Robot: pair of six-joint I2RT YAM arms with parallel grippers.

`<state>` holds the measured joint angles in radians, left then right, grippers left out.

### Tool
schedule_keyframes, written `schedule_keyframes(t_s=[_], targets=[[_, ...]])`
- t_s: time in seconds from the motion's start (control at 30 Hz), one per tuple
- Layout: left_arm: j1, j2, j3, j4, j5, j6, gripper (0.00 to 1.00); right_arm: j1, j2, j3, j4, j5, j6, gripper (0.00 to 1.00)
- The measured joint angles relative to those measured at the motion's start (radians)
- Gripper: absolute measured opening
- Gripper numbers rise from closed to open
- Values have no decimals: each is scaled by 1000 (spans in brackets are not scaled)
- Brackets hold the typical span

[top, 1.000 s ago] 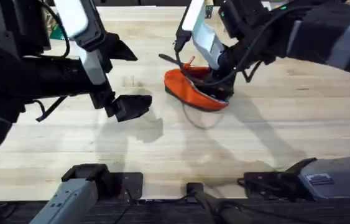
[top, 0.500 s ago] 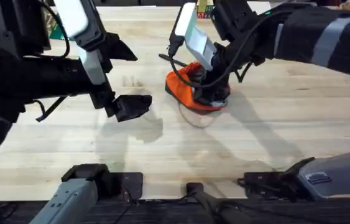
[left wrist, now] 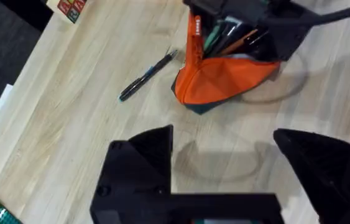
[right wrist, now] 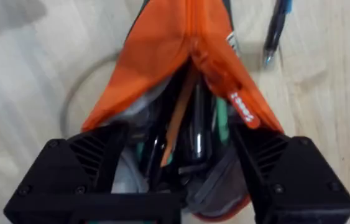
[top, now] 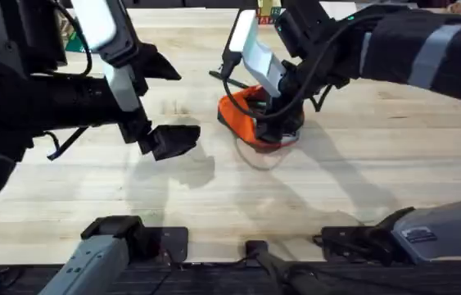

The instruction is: Unzip the bag, pick up the pens from the table one at a time and place them inside, then zip the bag closed.

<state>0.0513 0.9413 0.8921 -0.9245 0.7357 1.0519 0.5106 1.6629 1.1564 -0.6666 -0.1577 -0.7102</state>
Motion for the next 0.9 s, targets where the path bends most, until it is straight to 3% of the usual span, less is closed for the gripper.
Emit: schedule_keyframes(t_s=[0.43, 0.73, 0.9], targets=[[0, 0, 0, 0, -38, 12, 994, 0, -187, 33, -142, -1, 90, 997], [0, 5, 0, 42, -68, 56, 993, 0, -420, 39, -153, -2, 210, 997], [0, 69, 0, 103, -71, 64, 992, 0, -563, 39, -169, -5, 235, 998]])
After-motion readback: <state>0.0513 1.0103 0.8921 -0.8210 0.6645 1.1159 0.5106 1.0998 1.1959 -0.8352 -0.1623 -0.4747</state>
